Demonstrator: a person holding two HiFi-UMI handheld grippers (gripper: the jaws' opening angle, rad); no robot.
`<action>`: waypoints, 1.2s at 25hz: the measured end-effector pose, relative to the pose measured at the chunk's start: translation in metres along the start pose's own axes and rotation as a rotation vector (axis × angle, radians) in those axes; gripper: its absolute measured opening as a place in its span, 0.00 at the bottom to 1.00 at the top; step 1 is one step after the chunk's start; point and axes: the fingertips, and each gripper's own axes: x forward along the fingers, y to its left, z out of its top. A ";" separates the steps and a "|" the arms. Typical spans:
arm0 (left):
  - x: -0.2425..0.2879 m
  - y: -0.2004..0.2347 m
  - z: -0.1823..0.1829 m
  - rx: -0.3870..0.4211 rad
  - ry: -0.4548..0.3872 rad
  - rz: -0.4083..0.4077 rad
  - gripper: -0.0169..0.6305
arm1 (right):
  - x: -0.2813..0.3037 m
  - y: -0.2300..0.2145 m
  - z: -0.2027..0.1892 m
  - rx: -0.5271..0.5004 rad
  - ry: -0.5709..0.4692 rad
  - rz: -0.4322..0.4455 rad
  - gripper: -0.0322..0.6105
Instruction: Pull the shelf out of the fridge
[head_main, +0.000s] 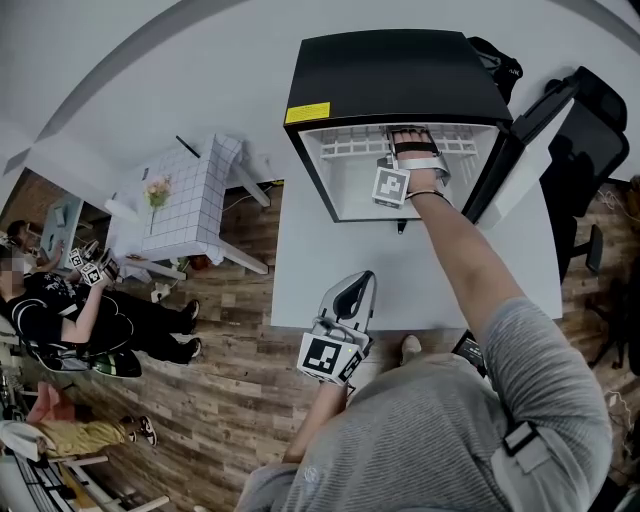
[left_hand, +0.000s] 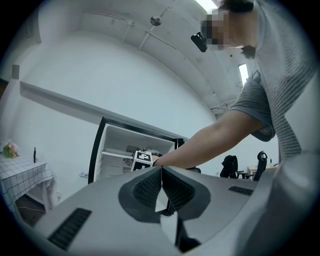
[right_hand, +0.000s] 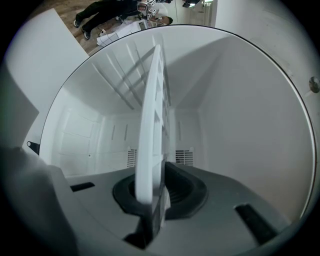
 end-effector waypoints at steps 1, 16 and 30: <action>0.000 -0.001 0.000 0.001 0.000 -0.001 0.05 | -0.001 -0.001 0.000 -0.004 0.001 -0.005 0.10; -0.014 -0.003 -0.001 0.005 -0.023 -0.003 0.05 | -0.014 0.002 0.000 -0.012 0.029 -0.003 0.10; -0.003 0.010 0.008 0.036 -0.039 -0.002 0.05 | -0.035 0.011 -0.010 -0.109 0.092 0.038 0.10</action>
